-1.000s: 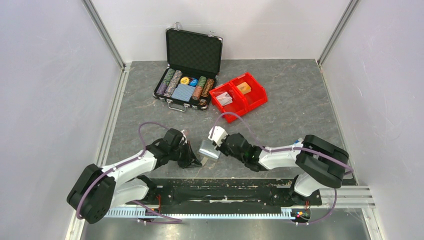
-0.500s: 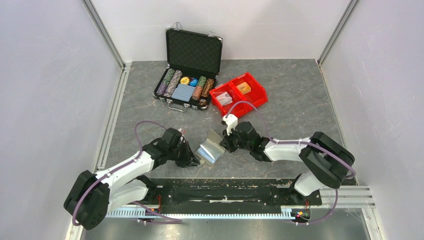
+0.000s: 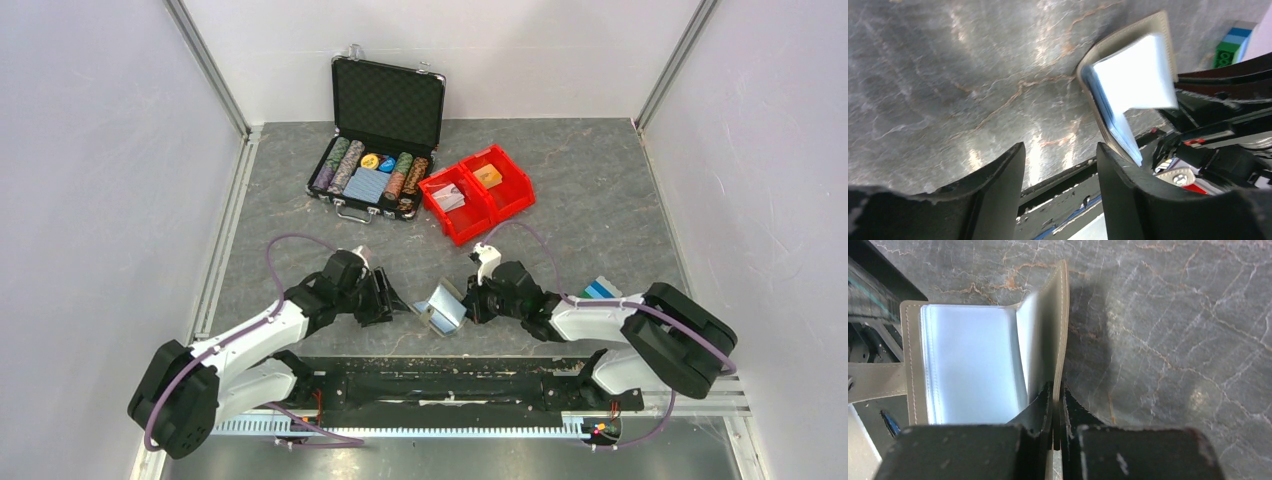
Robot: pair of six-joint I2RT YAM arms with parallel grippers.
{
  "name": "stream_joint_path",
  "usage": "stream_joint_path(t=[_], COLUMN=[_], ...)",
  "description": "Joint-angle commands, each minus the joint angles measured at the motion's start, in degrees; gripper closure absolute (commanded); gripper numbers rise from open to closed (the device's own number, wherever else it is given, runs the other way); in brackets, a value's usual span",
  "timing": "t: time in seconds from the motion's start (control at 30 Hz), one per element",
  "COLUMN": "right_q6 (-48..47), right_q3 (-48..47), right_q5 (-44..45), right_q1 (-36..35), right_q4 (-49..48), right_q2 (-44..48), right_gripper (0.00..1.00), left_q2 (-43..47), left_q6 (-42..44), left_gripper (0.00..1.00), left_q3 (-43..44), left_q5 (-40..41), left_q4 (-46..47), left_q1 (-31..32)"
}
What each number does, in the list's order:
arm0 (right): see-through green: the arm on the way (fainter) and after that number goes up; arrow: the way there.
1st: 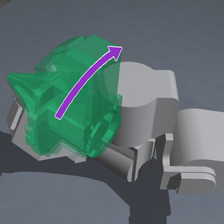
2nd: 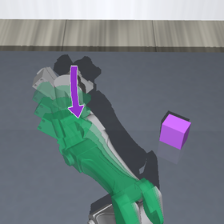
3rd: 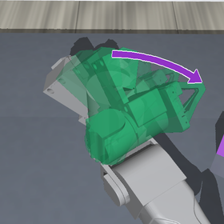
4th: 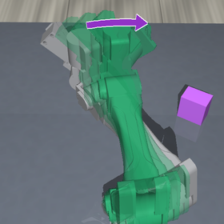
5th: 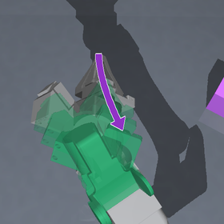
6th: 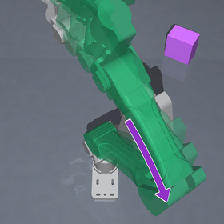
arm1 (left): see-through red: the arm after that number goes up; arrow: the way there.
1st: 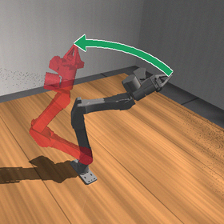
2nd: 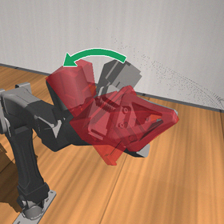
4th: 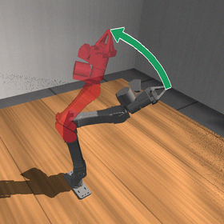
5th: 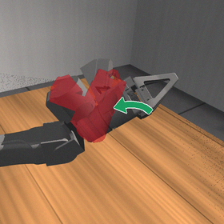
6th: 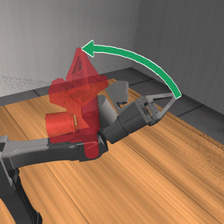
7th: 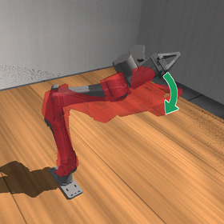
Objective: Take the credit cards out of the card holder
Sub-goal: Open the card holder at the center of the board.
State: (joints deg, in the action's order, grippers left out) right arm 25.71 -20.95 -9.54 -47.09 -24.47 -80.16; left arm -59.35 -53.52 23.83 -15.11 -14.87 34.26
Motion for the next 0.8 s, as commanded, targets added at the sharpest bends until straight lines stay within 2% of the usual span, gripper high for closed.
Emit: stream_joint_path(t=[0.0,0.17,0.33,0.53,0.77], right_q6=[1.90,2.26,2.23,3.42,6.36], right_q3=[2.43,3.62,4.10,4.65,6.75], right_q5=[0.98,2.16,4.41,5.50,6.35], right_q1=[0.08,-0.03,-0.29,-0.78,-0.83], right_q4=[0.12,-0.23,0.10,-0.29,-2.41], right_q2=[2.59,4.52,6.56,7.42,7.53], right_gripper=[1.00,1.00,1.00,1.00,1.00], left_q2=[0.87,1.46,-2.92,-7.65,-6.56], left_q6=[-2.11,-4.69,-7.06,-9.16,-9.19], left_gripper=[0.36,0.30,0.27,0.27,0.27], left_q3=[-0.49,-1.12,0.76,1.48,-2.84], left_q5=[-0.64,0.88,-0.58,-3.26,-3.40], left_q4=[8.50,12.29,17.30,19.31,21.28], left_q1=[0.06,0.02,0.09,0.12,0.14])
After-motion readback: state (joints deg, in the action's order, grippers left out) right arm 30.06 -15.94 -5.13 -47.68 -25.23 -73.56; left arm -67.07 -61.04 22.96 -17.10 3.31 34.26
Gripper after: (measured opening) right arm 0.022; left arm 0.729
